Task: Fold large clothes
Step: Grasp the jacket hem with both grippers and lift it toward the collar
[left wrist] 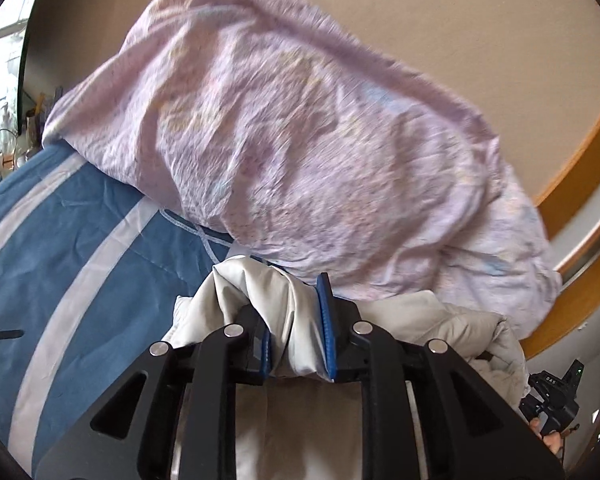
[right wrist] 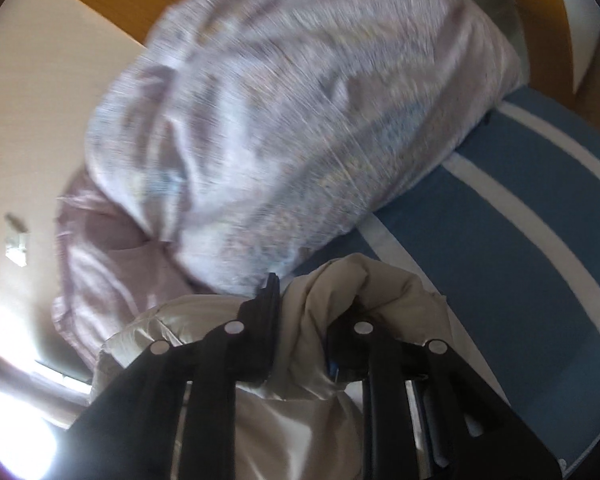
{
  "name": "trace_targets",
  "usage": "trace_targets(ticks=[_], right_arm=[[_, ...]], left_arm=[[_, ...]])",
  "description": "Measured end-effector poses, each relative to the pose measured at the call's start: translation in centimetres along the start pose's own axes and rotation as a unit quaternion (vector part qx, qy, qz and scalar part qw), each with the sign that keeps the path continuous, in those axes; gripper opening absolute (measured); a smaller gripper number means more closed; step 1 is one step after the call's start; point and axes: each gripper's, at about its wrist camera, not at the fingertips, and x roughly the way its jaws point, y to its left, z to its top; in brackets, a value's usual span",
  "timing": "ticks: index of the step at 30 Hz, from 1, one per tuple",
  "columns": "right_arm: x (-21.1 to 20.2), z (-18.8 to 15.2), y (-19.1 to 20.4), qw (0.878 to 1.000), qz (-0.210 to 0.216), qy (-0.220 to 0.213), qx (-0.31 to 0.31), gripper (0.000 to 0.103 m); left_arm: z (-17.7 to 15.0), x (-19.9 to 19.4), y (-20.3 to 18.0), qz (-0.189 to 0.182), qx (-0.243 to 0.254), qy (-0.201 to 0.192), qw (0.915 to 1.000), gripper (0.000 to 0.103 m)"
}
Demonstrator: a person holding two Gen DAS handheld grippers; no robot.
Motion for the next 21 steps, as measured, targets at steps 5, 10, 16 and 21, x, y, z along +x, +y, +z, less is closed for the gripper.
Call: trace_targets(ticks=[5, 10, 16, 21], right_arm=[[3.0, 0.4, 0.5, 0.999, -0.032, 0.017, 0.003, 0.038], [4.5, 1.0, 0.5, 0.999, -0.015, 0.026, 0.023, 0.073], [0.2, 0.9, 3.1, 0.995, -0.016, -0.056, -0.076, 0.075], [-3.8, -6.3, 8.8, 0.954, -0.008, -0.066, -0.294, 0.073]], left_arm=[[0.0, 2.1, 0.4, 0.005, -0.009, 0.008, 0.9999, 0.032], [0.6, 2.6, 1.2, -0.022, -0.030, -0.002, 0.9993, 0.090], [1.1, -1.6, 0.8, -0.023, 0.000, -0.068, 0.9974, 0.100], [-3.0, -4.6, -3.5, -0.008, 0.125, -0.082, 0.9887, 0.100]])
